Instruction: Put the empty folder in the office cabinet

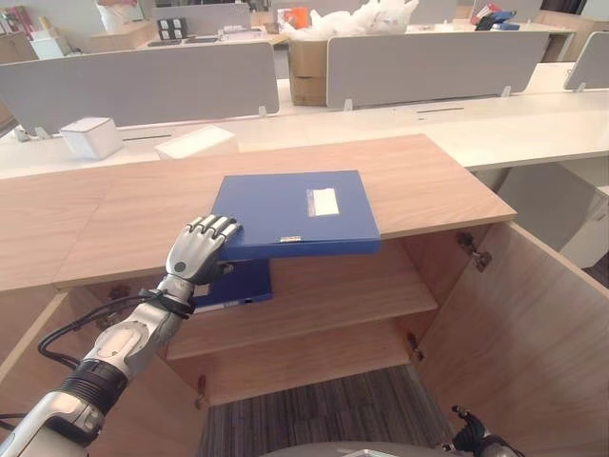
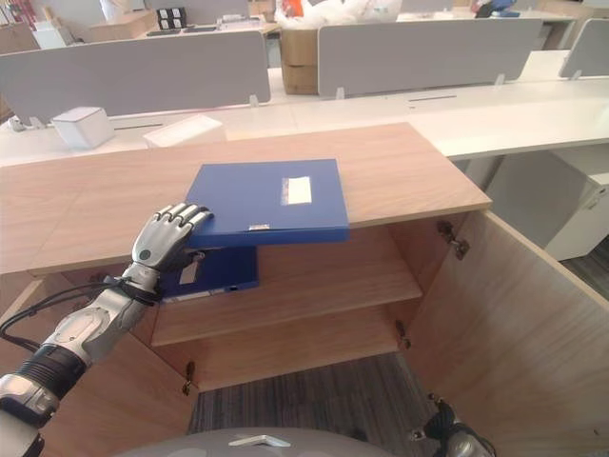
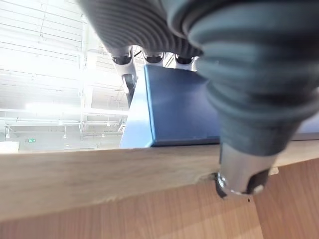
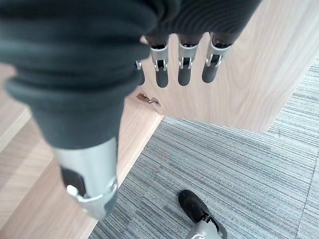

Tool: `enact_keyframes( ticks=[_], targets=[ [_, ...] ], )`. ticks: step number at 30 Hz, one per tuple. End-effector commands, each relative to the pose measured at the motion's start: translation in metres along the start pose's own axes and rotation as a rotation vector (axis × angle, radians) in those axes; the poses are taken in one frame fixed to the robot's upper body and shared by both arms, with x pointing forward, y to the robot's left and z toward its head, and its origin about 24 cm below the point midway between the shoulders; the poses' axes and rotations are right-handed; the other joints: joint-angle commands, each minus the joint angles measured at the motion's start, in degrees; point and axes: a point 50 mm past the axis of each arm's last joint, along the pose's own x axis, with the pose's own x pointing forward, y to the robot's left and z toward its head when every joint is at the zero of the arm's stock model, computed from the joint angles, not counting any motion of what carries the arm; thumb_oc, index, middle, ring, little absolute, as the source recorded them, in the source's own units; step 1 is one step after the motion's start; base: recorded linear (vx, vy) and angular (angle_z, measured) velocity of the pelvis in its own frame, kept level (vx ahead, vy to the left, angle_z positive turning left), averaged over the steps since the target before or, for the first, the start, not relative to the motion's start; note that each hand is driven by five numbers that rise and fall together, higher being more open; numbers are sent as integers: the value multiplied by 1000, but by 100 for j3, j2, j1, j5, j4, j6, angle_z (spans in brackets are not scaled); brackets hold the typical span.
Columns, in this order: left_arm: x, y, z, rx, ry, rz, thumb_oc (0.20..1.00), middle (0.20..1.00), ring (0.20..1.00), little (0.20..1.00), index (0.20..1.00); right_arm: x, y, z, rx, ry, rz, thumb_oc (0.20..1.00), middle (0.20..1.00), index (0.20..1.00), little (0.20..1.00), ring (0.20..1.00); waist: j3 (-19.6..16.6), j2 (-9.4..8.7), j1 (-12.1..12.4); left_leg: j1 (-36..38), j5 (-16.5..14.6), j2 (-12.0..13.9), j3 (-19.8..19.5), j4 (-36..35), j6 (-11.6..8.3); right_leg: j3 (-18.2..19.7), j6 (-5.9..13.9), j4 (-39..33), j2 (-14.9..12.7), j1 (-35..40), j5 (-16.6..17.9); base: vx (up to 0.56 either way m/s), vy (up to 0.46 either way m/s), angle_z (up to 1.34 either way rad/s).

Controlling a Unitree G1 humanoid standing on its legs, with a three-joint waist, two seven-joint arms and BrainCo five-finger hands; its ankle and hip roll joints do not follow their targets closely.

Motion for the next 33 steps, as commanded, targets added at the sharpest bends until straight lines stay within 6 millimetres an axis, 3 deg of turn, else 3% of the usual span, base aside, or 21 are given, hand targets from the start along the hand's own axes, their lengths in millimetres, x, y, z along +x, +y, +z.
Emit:
enact_keyframes(
  ticks=[1,11,17,20,27,33],
  targets=[
    [-7,-9,-11,22,25,-88,200,200,200,200,200,5,-17,21,-13,-65,-54,1000,1000,1000,1000,1000,1,-347,-149,-212,-18,240,-226,-2,-68,132,581,24,-666,340,-285,26,8,-3],
    [-12,16,-7,-58,12,26,200,200,200,200,200,5,-17,20,13,-60,-64,1000,1000,1000,1000,1000,11,-378,-75,-191,-42,225,-289,-2,-50,93,567,31,-668,385,-303,0,0,0],
    [-28,49,0,-223,-11,169,200,200,200,200,200,3,-15,16,36,-52,-62,1000,1000,1000,1000,1000,9,-418,57,-163,-58,204,-360,-2,-28,41,565,35,-679,456,-331,-5,14,0],
    [-31,54,0,-243,-11,187,200,200,200,200,200,3,-15,16,32,-53,-61,1000,1000,1000,1000,1000,13,-423,62,-157,-56,197,-372,-2,-23,29,565,37,-683,467,-330,-7,11,10],
    [-34,93,4,-339,-44,367,200,200,200,200,200,4,-10,18,4,-52,-31,1000,1000,1000,1000,1000,17,-456,148,-178,-45,168,-436,-2,-1,-26,567,44,-713,475,-313,-9,8,2],
    [-36,100,6,-387,-51,397,200,200,200,200,200,4,-9,17,1,-48,-24,1000,1000,1000,1000,1000,12,-463,158,-179,-44,161,-430,-2,5,-35,570,41,-717,470,-303,-4,3,2]
  ],
)
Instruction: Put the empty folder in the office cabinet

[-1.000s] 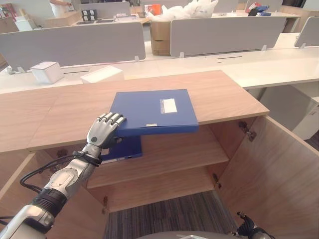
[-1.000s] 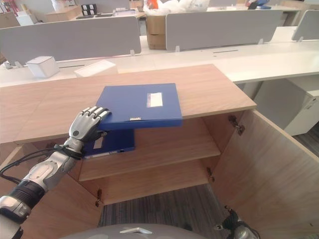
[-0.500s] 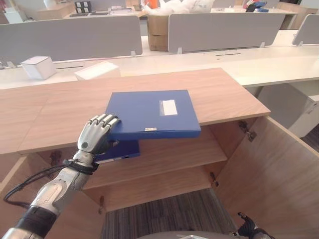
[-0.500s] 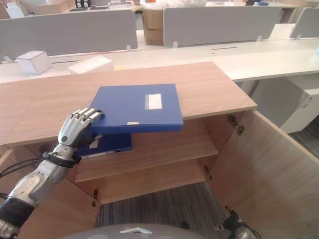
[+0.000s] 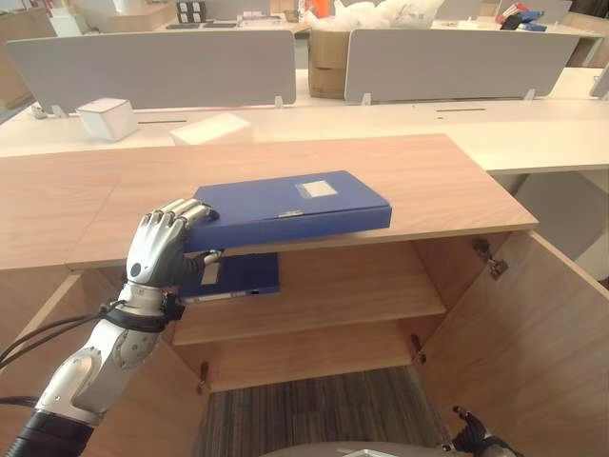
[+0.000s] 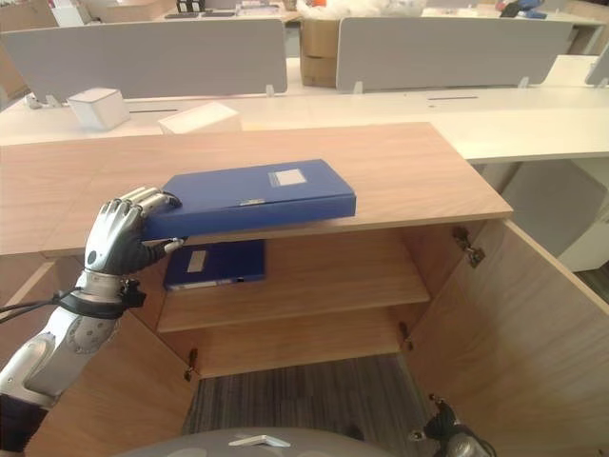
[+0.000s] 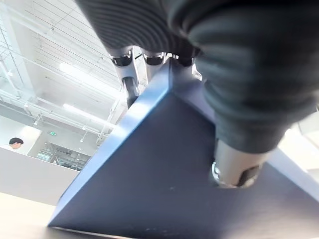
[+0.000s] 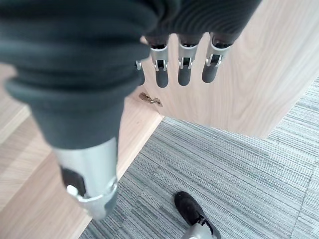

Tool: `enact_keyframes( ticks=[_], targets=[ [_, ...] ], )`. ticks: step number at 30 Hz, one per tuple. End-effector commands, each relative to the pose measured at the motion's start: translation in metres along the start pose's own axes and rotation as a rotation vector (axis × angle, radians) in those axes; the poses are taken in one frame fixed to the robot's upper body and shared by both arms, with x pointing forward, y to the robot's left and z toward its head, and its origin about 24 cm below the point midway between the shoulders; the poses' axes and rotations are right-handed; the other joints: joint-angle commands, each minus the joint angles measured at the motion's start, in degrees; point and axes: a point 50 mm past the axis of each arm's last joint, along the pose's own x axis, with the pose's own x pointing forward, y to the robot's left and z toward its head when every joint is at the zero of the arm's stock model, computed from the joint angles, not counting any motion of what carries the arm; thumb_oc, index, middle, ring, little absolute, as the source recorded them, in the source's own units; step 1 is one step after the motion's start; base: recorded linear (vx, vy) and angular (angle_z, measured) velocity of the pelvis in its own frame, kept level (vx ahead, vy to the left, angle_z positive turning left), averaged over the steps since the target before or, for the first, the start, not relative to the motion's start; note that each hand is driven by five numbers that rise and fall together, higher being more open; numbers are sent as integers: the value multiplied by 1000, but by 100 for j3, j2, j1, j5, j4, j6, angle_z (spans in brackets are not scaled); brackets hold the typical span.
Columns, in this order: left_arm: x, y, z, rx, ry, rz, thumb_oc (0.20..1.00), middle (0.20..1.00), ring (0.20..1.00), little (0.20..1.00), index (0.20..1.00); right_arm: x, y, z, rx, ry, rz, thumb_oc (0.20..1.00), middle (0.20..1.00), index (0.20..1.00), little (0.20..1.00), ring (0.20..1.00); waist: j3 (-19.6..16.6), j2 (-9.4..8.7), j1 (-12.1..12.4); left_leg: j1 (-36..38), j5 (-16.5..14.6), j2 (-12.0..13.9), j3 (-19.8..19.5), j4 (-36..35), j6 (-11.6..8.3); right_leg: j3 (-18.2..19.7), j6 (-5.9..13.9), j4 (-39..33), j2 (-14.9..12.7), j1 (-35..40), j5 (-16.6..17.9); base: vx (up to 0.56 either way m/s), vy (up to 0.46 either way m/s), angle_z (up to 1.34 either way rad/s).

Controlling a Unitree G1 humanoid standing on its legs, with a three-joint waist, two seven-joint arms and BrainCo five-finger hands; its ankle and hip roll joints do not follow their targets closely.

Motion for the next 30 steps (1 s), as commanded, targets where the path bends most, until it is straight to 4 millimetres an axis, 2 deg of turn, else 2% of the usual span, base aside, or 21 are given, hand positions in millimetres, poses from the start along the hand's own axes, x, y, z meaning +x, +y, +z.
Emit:
enact_keyframes(
  ticks=[1,12,15,16,17,18,20,21,22,24,25,27,28,30],
  targets=[
    [12,28,5,-67,-43,123,200,200,200,200,200,5,-11,20,-15,-50,-23,1000,1000,1000,1000,1000,-171,-306,-135,-209,0,165,-301,-2,11,38,548,40,-693,376,-264,0,0,0],
    [18,53,14,-305,-74,310,200,200,200,200,200,5,-18,28,-18,-94,-46,1000,1000,1000,1000,1000,-164,-317,-160,-197,2,145,-303,-2,27,52,544,40,-697,375,-250,0,0,0],
    [22,59,20,-420,-113,344,200,200,200,200,200,1,-34,48,-3,-200,-98,1000,1000,1000,1000,1000,-151,-299,-182,-200,8,145,-307,-2,31,48,554,43,-705,375,-247,0,0,0],
    [29,56,26,-521,-150,339,200,200,200,200,200,6,-43,99,9,-306,-152,1000,1000,1000,1000,1000,-179,-278,-116,-210,44,148,-305,-2,40,33,545,48,-724,380,-218,0,0,0],
    [29,56,26,-521,-150,339,200,200,200,200,200,6,-43,99,9,-306,-152,1000,1000,1000,1000,1000,-179,-278,-116,-210,44,148,-305,-2,40,33,545,48,-724,380,-218,-43,24,0],
    [27,58,24,-547,-140,367,200,200,200,200,200,0,-36,113,25,-406,-130,1000,1000,1000,1000,1000,-137,-289,-110,-256,106,129,-320,-2,55,37,527,48,-733,331,-159,-47,21,-2],
    [21,62,22,-614,-136,400,200,200,200,200,200,-9,-35,109,48,-474,-120,1000,1000,1000,1000,1000,-122,-270,-153,-221,14,125,-320,-2,44,36,552,42,-740,353,-229,13,42,0],
    [18,62,21,-644,-130,413,200,200,200,200,200,-19,-40,114,80,-544,-125,1000,1000,1000,1000,1000,-112,-260,-195,-190,-4,124,-300,-2,43,38,560,45,-744,373,-240,34,56,3],
    [18,63,21,-692,-136,426,200,200,200,200,200,-34,-54,132,131,-678,-148,1000,1000,1000,1000,1000,-104,-272,-227,-186,-4,115,-293,-2,49,47,559,48,-749,364,-233,-15,52,2],
    [17,65,22,-754,-150,438,200,200,200,200,200,-55,-70,151,190,-826,-164,1000,1000,1000,1000,1000,-94,-271,-222,-189,-7,105,-290,-2,61,47,561,53,-757,357,-229,-9,21,0],
    [17,65,22,-754,-150,438,200,200,200,200,200,-55,-70,151,190,-826,-164,1000,1000,1000,1000,1000,-94,-271,-222,-189,-7,105,-290,-2,61,47,561,53,-757,357,-229,0,0,0],
    [17,65,22,-799,-158,445,200,200,200,200,200,-79,-86,170,208,-972,-190,1000,1000,1000,1000,1000,-91,-284,-197,-193,-10,94,-295,-2,74,39,565,57,-773,358,-225,0,0,0],
    [17,65,22,-799,-158,445,200,200,200,200,200,-79,-86,170,208,-972,-190,1000,1000,1000,1000,1000,-91,-284,-197,-193,-10,94,-295,-2,74,39,565,57,-773,358,-225,0,0,0],
    [18,64,23,-868,-170,458,200,200,200,200,200,-107,-100,195,218,-1139,-225,1000,1000,1000,1000,1000,-96,-325,-143,-206,-14,85,-298,-2,94,23,568,59,-795,363,-218,-3,15,0]
  ],
)
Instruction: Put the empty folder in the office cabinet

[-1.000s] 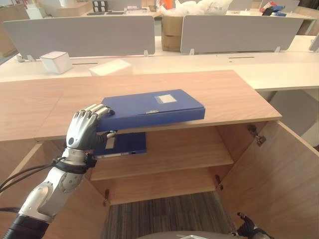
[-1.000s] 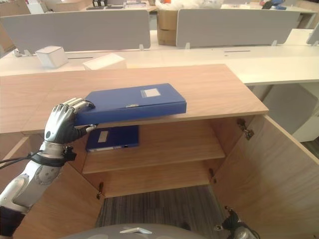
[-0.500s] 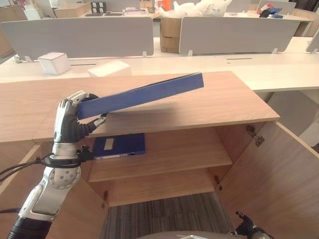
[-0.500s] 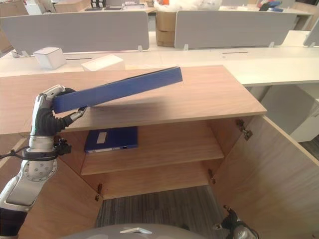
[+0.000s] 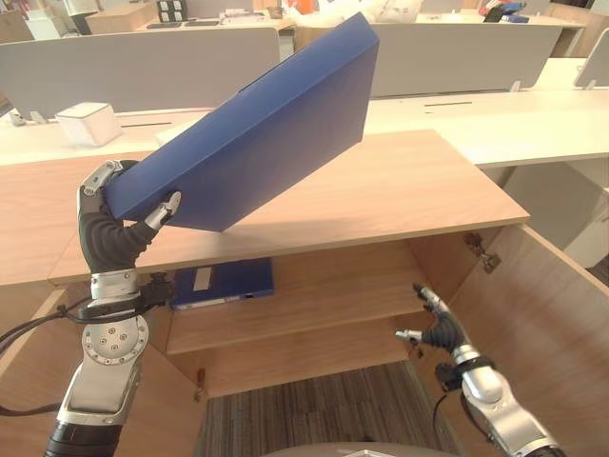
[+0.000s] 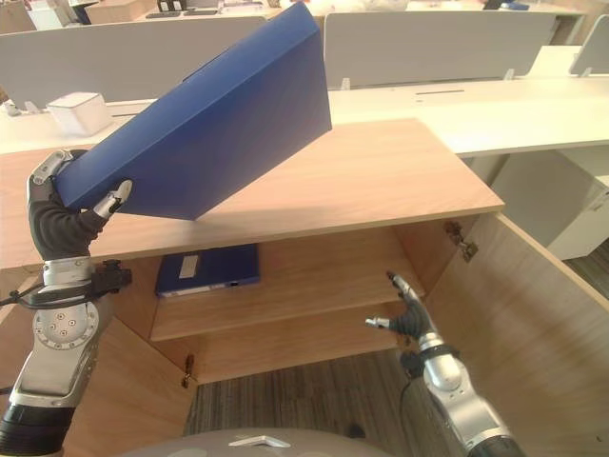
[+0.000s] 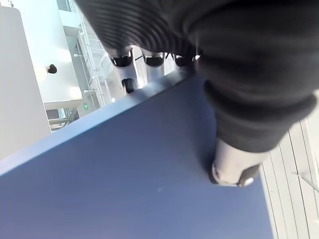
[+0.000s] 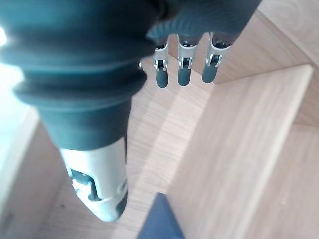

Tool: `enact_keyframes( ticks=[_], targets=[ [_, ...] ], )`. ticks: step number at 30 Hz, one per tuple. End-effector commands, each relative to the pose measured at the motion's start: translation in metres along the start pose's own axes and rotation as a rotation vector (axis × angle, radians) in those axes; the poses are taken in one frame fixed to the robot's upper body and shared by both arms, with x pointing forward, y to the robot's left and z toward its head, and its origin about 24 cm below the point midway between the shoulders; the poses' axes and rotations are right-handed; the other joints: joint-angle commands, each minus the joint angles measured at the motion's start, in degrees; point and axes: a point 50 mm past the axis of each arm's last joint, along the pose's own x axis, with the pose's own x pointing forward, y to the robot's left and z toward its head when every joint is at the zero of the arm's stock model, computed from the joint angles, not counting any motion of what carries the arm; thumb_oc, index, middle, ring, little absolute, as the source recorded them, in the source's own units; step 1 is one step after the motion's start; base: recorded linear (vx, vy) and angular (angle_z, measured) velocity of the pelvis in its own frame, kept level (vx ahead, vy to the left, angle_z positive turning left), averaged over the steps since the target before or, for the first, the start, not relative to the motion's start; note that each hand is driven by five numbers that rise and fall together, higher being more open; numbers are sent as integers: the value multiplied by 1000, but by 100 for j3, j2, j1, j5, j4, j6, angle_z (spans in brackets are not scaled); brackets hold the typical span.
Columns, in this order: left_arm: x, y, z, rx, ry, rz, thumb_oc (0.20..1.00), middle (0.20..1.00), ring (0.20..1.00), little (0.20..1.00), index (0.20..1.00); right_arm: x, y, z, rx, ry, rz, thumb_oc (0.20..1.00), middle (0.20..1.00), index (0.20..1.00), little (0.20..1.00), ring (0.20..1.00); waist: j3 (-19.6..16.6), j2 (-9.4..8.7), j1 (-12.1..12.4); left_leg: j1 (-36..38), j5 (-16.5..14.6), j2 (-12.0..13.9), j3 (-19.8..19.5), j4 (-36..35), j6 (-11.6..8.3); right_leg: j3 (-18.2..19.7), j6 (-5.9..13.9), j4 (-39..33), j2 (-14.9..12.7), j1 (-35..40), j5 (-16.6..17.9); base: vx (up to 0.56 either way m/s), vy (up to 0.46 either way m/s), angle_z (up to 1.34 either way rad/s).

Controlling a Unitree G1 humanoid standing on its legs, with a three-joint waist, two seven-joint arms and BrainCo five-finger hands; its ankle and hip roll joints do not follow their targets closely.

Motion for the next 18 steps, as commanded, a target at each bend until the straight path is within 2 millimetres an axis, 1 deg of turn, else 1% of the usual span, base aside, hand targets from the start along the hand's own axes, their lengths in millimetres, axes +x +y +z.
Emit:
enact_keyframes(
  ticks=[1,3,4,5,6,9,10,11,14,18],
  targets=[
    [18,3,23,-110,-158,0,200,200,200,200,200,23,-20,44,48,-227,-53,1000,1000,1000,1000,1000,-128,-399,64,-307,-18,147,-308,-54,91,-14,558,45,-740,302,-276,-5,31,2],
    [19,3,24,-152,-160,10,200,200,200,200,200,25,-26,65,47,-321,-67,1000,1000,1000,1000,1000,-123,-427,100,-311,-26,134,-315,-54,109,-13,562,48,-753,304,-274,0,0,0],
    [20,3,25,-200,-169,20,200,200,200,200,200,27,-29,82,56,-397,-79,1000,1000,1000,1000,1000,-131,-455,128,-311,-32,131,-310,-54,117,-21,564,49,-760,309,-274,0,0,0],
    [20,3,25,-201,-170,20,200,200,200,200,200,27,-29,83,55,-398,-80,1000,1000,1000,1000,1000,-124,-454,129,-311,-32,129,-310,-54,118,-21,565,51,-762,308,-275,0,0,0],
    [21,3,27,-240,-182,27,200,200,200,200,200,27,-32,93,55,-444,-83,1000,1000,1000,1000,1000,-123,-469,143,-311,-39,126,-310,-54,123,-19,569,47,-768,308,-274,0,0,0],
    [22,1,27,-311,-194,41,200,200,200,200,200,29,-36,112,67,-527,-116,1000,1000,1000,1000,1000,-133,-502,183,-312,-45,119,-306,-54,138,-27,576,51,-789,313,-266,2,5,1],
    [23,-1,26,-352,-195,48,200,200,200,200,200,31,-40,122,73,-570,-141,1000,1000,1000,1000,1000,-137,-524,206,-317,-50,113,-310,-54,148,-35,578,50,-798,313,-257,-2,15,3],
    [24,-1,27,-352,-196,48,200,200,200,200,200,32,-40,123,73,-572,-142,1000,1000,1000,1000,1000,-129,-525,207,-317,-50,111,-311,-54,149,-34,578,51,-799,313,-257,0,0,0],
    [24,-7,22,-441,-181,49,200,200,200,200,200,37,-44,136,83,-623,-173,1000,1000,1000,1000,1000,-136,-554,252,-324,-53,103,-312,-54,165,-43,580,48,-812,304,-245,2,7,5],
    [21,-22,12,-608,-120,9,200,200,200,200,200,47,-47,148,123,-653,-192,1000,1000,1000,1000,1000,-130,-584,305,-330,-50,90,-325,-54,183,-40,570,49,-823,313,-231,0,0,0]
  ],
)
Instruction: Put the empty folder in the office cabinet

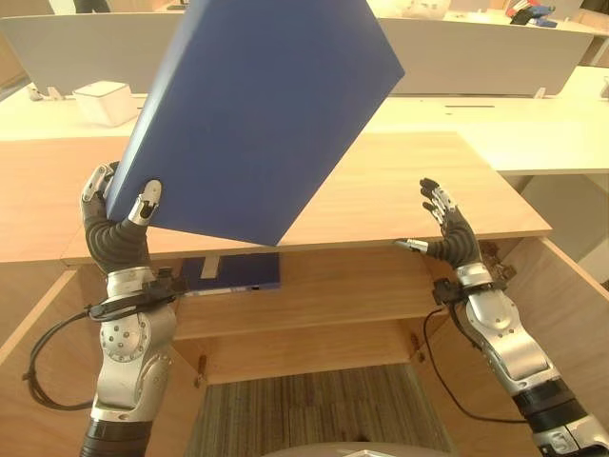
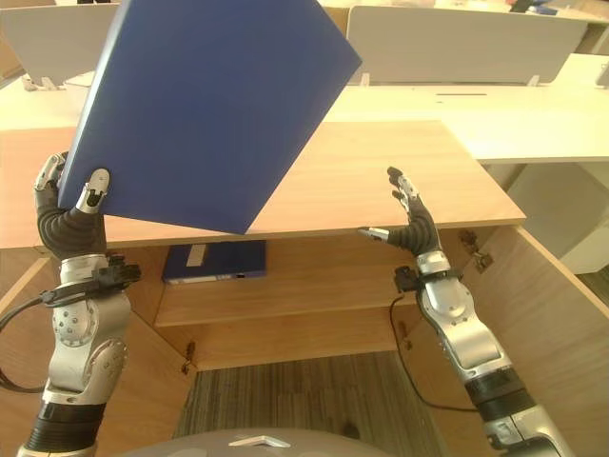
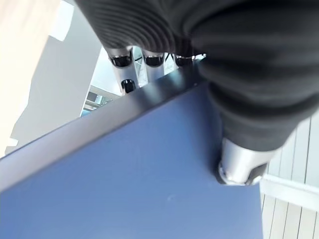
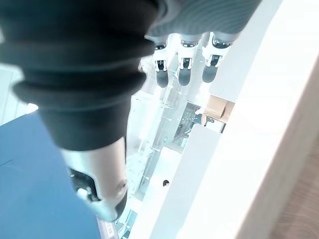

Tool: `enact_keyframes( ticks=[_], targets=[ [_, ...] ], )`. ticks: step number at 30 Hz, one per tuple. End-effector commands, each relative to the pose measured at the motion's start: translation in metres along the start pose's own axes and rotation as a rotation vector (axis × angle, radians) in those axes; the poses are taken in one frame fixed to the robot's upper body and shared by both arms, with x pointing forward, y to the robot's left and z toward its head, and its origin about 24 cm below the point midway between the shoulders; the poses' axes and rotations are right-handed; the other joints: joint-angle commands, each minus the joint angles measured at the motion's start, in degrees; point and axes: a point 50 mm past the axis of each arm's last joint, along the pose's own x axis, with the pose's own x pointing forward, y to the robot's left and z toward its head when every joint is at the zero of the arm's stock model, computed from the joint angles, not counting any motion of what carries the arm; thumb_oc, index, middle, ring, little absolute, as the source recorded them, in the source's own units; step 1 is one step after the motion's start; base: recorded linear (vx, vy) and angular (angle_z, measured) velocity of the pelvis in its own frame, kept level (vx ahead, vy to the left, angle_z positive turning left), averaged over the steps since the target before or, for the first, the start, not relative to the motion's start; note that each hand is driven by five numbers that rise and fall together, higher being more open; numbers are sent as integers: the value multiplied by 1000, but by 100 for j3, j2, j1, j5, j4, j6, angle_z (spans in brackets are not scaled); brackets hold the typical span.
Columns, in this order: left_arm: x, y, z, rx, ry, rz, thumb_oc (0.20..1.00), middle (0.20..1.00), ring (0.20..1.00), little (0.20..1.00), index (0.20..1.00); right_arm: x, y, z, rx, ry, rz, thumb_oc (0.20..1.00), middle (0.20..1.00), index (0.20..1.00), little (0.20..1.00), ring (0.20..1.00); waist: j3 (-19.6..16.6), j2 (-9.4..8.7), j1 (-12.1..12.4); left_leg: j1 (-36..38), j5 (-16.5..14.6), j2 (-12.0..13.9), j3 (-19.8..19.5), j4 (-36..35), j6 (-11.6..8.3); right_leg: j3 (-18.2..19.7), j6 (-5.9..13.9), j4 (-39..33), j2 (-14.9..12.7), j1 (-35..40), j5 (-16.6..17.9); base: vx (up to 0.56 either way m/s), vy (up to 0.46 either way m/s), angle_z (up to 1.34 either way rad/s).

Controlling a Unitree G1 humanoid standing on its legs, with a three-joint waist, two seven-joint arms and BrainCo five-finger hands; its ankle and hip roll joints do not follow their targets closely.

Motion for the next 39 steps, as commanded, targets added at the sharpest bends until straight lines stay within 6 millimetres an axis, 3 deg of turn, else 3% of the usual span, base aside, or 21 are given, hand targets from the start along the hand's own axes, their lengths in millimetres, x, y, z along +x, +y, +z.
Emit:
enact_keyframes(
  ticks=[1,3,11,17,23,28,39],
  targets=[
    [19,-13,10,-120,-86,-127,200,200,200,200,200,20,-7,21,102,-140,-91,1000,1000,1000,1000,1000,-153,-382,37,-232,-65,84,-253,-62,190,40,567,23,-816,373,-215,0,0,0],
    [16,-20,-1,-226,-31,-146,200,200,200,200,200,28,-3,19,171,-136,-97,1000,1000,1000,1000,1000,-147,-395,61,-224,-66,74,-258,-62,201,42,559,21,-822,372,-202,0,0,0],
    [13,-32,-13,-331,36,-187,200,200,200,200,200,48,8,24,357,-144,-67,1000,1000,1000,1000,1000,-124,-408,114,-232,-58,60,-271,-62,205,52,552,19,-821,362,-179,0,0,0],
    [12,-40,-16,-365,65,-220,200,200,200,200,200,69,32,49,542,-203,74,1000,1000,1000,1000,1000,-125,-427,150,-235,-42,65,-257,-62,193,85,533,15,-799,348,-167,0,0,0],
    [12,-41,-14,-369,64,-231,200,200,200,200,200,72,35,67,607,-253,188,1000,1000,1000,1000,1000,-125,-448,149,-251,-27,73,-260,-62,176,80,523,17,-790,330,-162,0,0,0],
    [10,-43,-11,-383,54,-267,200,200,200,200,200,69,16,64,602,-242,225,1000,1000,1000,1000,1000,-137,-474,155,-281,-10,79,-280,-62,160,36,537,24,-781,324,-157,-1,0,1],
    [12,-37,-3,-340,1,-288,200,200,200,200,200,39,-24,44,498,-189,166,1000,1000,1000,1000,1000,-171,-425,60,-273,-13,98,-266,-62,142,34,554,20,-770,308,-174,0,0,0]
  ],
)
